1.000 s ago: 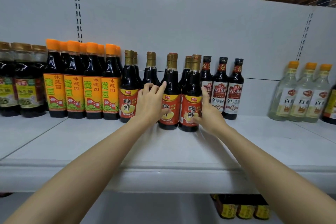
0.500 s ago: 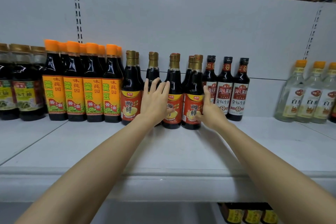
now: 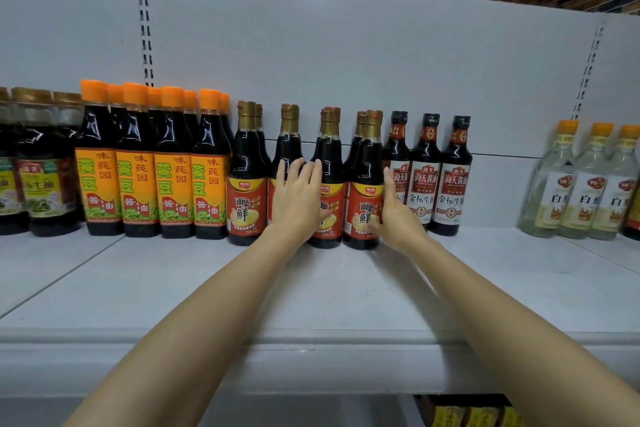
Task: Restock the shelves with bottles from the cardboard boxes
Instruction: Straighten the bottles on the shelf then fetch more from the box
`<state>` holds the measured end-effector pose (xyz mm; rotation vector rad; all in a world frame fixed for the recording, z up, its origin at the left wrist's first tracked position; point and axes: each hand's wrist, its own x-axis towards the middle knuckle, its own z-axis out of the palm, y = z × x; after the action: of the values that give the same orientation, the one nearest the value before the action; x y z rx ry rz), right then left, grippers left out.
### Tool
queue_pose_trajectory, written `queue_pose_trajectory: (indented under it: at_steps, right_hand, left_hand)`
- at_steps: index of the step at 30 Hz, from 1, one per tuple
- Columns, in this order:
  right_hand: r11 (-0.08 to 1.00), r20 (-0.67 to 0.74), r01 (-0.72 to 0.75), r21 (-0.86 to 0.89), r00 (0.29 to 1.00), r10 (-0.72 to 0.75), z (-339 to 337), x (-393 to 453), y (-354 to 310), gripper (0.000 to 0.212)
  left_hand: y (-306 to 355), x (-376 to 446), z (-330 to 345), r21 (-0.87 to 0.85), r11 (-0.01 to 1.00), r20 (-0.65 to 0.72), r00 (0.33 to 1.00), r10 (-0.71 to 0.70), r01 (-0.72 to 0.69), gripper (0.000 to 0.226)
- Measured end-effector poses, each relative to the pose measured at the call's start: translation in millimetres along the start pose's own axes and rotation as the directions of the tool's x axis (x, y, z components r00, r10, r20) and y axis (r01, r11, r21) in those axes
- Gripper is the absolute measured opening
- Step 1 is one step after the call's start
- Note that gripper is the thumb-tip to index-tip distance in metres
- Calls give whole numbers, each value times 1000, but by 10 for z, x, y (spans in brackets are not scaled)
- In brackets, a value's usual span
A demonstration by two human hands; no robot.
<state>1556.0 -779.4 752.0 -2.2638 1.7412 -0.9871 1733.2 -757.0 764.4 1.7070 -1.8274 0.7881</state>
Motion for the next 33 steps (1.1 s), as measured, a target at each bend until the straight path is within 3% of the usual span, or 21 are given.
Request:
queue_pose_trajectory:
  at_steps: [6, 10, 12, 16, 20, 26, 30, 33]
  right_hand:
    - [1000, 38, -20, -18, 999, 21, -48, -21, -43, 106]
    - [998, 38, -23, -60, 999, 26, -165, -157, -199, 111]
    - [995, 11, 22, -99, 1000, -21, -203, -275, -310, 101]
    - [980, 7, 171, -100, 985, -172, -205, -546, -555, 78]
    - [953, 54, 299, -54, 954, -296, -79, -788, -979, 72]
    - [876, 163, 449, 173, 865, -475, 290, -1168, -1845, 73]
    - [801, 259, 530, 277, 762, -594, 602, -1435, -2453, 71]
    - [738, 308, 595, 319, 671, -674, 849, -1684, -3010, 67]
  left_hand:
    - [14, 17, -83, 26, 999, 63, 998, 18, -20, 94]
    - [-93, -2, -269, -130, 991, 71, 996, 49, -39, 84]
    - [-164, -65, -380, -167, 986, 50, 999, 21, -12, 73]
    - [-334, -327, -616, -247, 957, 161, 981, -112, 150, 63]
    - [-684, -704, -845, -180, 955, 198, 960, -199, 235, 51]
    - [-1366, -1331, -1230, -94, 885, 248, 871, -424, 457, 51]
    - [-1842, -1781, -1543, -78, 813, 268, 797, -541, 577, 59]
    - [-2301, -2289, -1870, -44, 762, 210, 752, -625, 645, 59]
